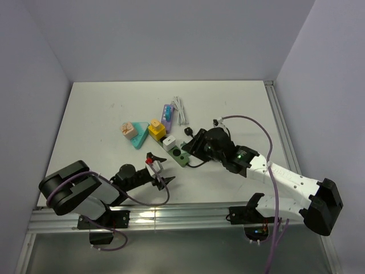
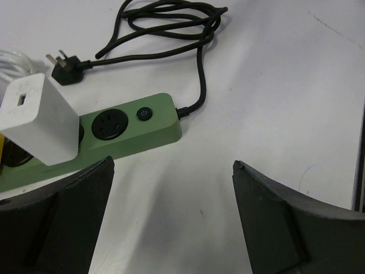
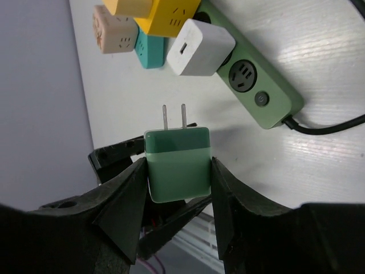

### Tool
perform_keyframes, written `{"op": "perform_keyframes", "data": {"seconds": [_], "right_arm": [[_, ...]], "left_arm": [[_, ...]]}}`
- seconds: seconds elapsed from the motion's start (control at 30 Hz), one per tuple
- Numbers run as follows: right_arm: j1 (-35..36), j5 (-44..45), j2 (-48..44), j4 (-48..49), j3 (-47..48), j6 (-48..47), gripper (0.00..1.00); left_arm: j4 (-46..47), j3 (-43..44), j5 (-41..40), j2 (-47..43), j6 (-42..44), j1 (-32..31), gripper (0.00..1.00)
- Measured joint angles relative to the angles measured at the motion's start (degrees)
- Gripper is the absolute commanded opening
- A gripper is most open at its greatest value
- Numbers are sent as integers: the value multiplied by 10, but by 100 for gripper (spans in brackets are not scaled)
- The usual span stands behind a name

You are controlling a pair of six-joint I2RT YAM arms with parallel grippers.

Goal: Insert the plug
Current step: Pick up the plug from the center of the board.

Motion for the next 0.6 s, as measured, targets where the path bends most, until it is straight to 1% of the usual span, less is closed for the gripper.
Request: {"op": "perform_keyframes", "data": {"seconds": [0.13, 0.27, 0.6], "right_arm": [[0, -20, 4, 5, 0, 11, 24], [0, -36, 4, 7, 0, 23, 24], [0, -75, 1, 29, -7, 47, 24]], "left_arm": [[1, 0, -41, -1, 64, -43, 90], [1, 0, -64, -8, 111, -68, 90], [1, 0, -67, -37, 257, -99, 87]]}}
